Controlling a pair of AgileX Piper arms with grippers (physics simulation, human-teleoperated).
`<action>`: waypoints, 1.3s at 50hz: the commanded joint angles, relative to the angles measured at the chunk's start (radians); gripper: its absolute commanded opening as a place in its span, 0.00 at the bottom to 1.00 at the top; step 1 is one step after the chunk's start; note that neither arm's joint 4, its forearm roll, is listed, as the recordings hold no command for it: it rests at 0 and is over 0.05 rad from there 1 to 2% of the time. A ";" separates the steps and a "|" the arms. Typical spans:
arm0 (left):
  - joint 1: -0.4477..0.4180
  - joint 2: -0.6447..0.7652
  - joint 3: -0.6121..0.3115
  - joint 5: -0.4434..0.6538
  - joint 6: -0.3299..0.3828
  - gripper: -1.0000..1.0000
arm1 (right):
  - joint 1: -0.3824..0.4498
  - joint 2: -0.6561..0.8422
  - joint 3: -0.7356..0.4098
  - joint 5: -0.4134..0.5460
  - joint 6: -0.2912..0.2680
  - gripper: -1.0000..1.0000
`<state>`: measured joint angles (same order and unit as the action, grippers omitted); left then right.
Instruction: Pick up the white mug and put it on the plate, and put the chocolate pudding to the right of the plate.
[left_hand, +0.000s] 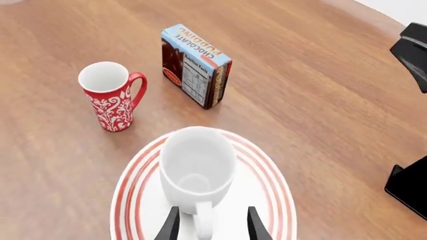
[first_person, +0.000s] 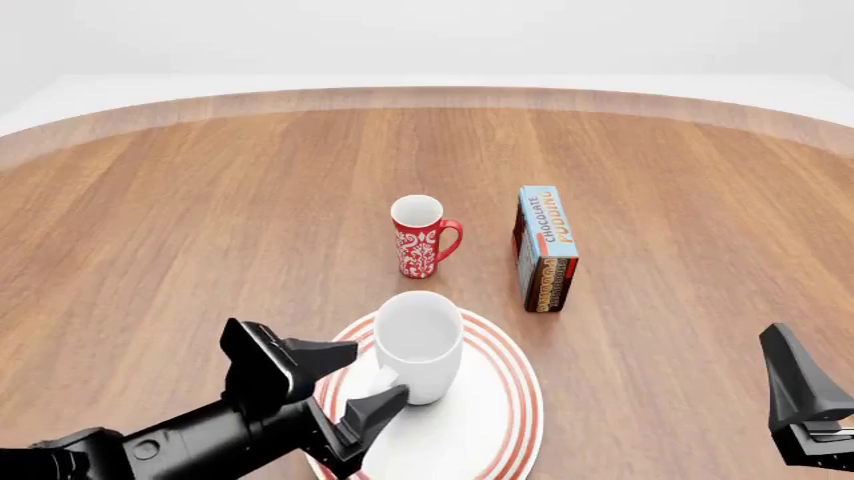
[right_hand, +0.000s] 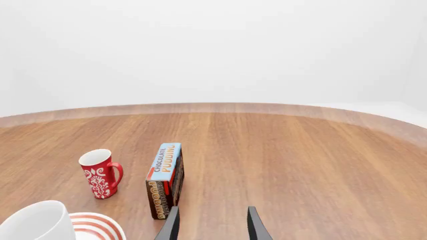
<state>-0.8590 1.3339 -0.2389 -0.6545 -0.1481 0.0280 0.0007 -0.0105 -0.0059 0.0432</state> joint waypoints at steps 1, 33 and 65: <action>-0.008 -0.089 -0.030 0.096 0.027 1.00 | 0.000 0.000 0.000 0.000 0.001 1.00; 0.258 -0.637 -0.157 0.597 0.329 1.00 | 0.001 0.000 -0.001 -0.001 -0.005 1.00; 0.679 -0.998 -0.016 0.673 0.357 1.00 | 0.002 0.000 -0.001 -0.001 -0.006 1.00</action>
<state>-0.2935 0.4189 -0.2975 0.0137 0.2069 0.0291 0.0005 -0.0117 -0.0068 0.0377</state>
